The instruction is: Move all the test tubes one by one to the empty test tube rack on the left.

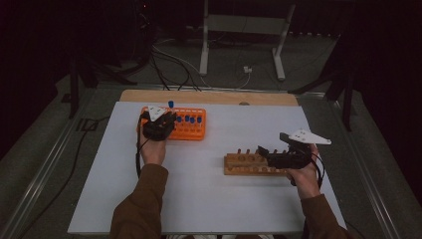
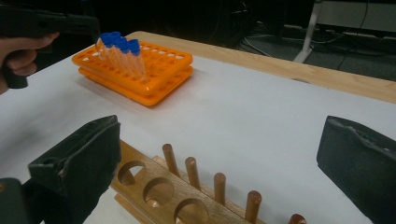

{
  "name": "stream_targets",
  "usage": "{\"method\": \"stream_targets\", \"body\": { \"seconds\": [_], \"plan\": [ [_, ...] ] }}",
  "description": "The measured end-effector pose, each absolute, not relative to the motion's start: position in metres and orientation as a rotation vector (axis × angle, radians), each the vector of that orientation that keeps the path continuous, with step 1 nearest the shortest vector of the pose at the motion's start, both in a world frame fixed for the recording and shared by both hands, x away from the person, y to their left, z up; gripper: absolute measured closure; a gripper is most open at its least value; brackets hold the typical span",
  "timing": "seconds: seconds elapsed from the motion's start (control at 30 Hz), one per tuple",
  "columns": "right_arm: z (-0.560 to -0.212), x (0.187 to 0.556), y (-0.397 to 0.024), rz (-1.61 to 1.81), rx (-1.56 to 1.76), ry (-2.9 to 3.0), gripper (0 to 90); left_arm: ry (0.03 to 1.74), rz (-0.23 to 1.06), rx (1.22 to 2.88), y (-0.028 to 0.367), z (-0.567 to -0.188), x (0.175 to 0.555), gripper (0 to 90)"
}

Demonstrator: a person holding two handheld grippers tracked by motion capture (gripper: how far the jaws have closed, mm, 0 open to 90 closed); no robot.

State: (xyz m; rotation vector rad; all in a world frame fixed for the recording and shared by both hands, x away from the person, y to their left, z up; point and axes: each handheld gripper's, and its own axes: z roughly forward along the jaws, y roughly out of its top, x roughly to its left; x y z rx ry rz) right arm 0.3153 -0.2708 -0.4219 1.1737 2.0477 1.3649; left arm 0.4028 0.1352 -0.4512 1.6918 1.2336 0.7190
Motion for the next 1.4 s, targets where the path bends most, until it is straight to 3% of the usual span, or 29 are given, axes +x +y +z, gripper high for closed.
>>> {"method": "stream_targets", "body": {
  "seconds": [0.73, 1.4],
  "plan": [
    [-0.423, 0.313, -0.271, 1.374, 1.162, 2.053, 0.0, 1.318, 0.681, 1.761, 0.134, -0.489, 0.414, 78.3],
    [-0.426, 0.313, -0.267, 1.369, 1.153, 2.075, 0.0, 1.302, 0.671, 1.848, 0.134, -0.495, 0.410, 78.3]
  ]
}}
